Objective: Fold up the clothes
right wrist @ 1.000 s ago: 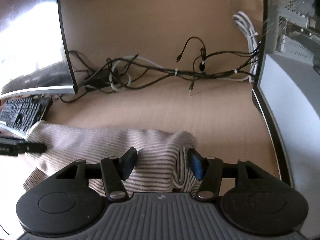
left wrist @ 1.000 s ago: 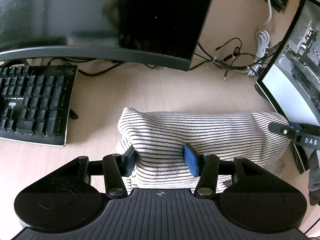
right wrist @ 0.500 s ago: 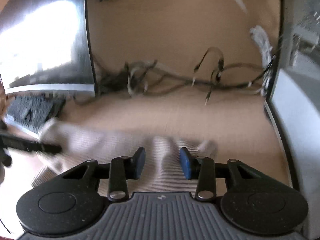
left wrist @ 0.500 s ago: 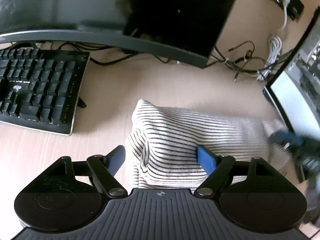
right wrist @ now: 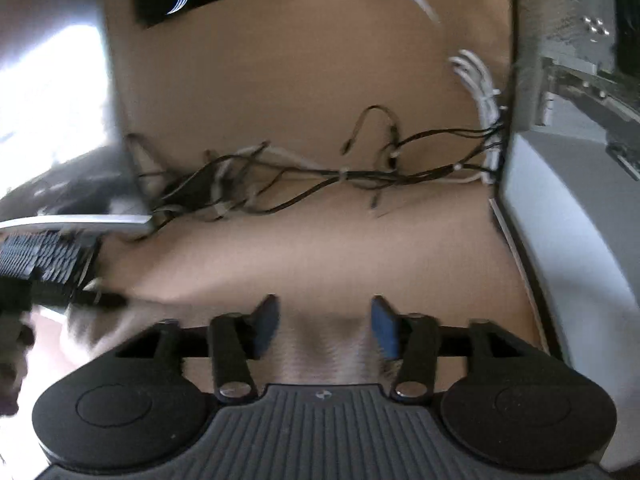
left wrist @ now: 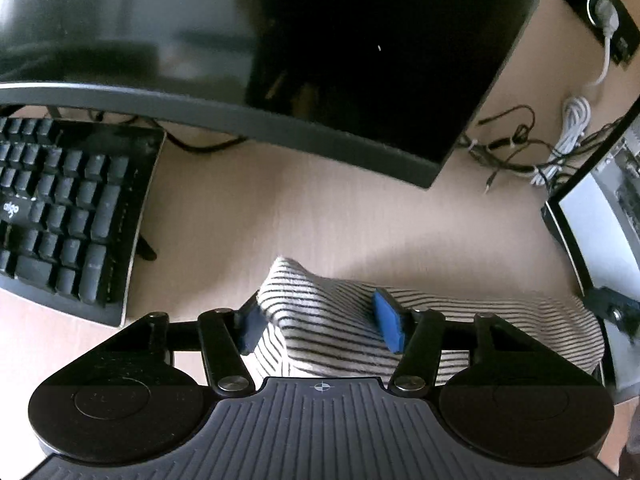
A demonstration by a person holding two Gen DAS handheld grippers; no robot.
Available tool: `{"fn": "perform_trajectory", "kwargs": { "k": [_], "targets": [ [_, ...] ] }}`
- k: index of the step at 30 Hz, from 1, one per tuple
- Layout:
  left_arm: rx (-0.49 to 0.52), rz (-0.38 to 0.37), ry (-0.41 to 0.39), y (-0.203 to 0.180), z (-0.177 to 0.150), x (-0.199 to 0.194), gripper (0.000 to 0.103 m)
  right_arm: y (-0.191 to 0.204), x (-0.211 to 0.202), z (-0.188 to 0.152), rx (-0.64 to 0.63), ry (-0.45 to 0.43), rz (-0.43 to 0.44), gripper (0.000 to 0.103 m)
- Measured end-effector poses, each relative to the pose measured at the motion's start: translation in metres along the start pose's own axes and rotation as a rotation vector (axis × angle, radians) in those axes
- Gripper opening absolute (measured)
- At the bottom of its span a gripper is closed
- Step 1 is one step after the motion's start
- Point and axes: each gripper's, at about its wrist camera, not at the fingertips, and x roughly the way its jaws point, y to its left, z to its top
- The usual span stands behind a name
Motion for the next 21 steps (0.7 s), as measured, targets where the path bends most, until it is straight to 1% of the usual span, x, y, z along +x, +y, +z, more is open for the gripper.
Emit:
{"fn": "perform_trajectory", "kwargs": {
  "k": [2,4,5,6,7,8,9,10,12,15,16,19,21],
  "targets": [
    [-0.001,-0.007,0.004,0.001,-0.001,0.001,0.063,-0.01,0.016,0.001,0.035,0.057,-0.01,0.059],
    [-0.015,-0.029,0.003,0.004,0.001,0.003,0.066,-0.021,0.033,-0.009,0.093,0.133,0.028,0.059],
    [-0.023,-0.04,0.003,0.005,0.002,0.004,0.065,-0.024,0.038,-0.014,0.119,0.147,0.052,0.057],
    [-0.03,-0.051,0.002,0.006,0.003,0.005,0.062,-0.027,0.042,-0.019,0.144,0.158,0.075,0.053],
    [-0.037,-0.062,0.002,0.008,0.004,0.007,0.056,-0.027,0.044,-0.018,0.156,0.154,0.092,0.043],
    [-0.045,-0.073,0.001,0.009,0.005,0.008,0.049,-0.028,0.046,-0.016,0.167,0.148,0.107,0.037],
    [-0.052,-0.084,0.001,0.01,0.006,0.009,0.042,-0.025,0.047,-0.01,0.155,0.126,0.114,0.028],
    [-0.043,-0.091,-0.011,0.008,0.01,0.007,0.037,-0.021,0.045,-0.002,0.137,0.095,0.116,0.026],
    [-0.022,-0.108,-0.056,0.005,0.013,-0.005,0.036,-0.016,0.039,0.012,0.107,0.045,0.129,0.023],
    [0.018,-0.118,-0.096,-0.002,0.002,-0.026,0.036,-0.015,0.021,0.015,0.052,-0.03,0.138,0.021],
    [0.028,-0.119,-0.1,-0.005,-0.005,-0.033,0.036,-0.018,0.017,0.012,0.054,-0.034,0.134,0.021],
    [0.095,-0.094,-0.081,-0.016,-0.042,-0.043,0.036,-0.023,0.012,-0.006,0.035,-0.013,0.102,0.021],
    [0.109,-0.103,-0.06,-0.018,-0.061,-0.049,0.036,-0.024,0.008,-0.021,0.011,0.002,0.084,0.021]
  ]
}}
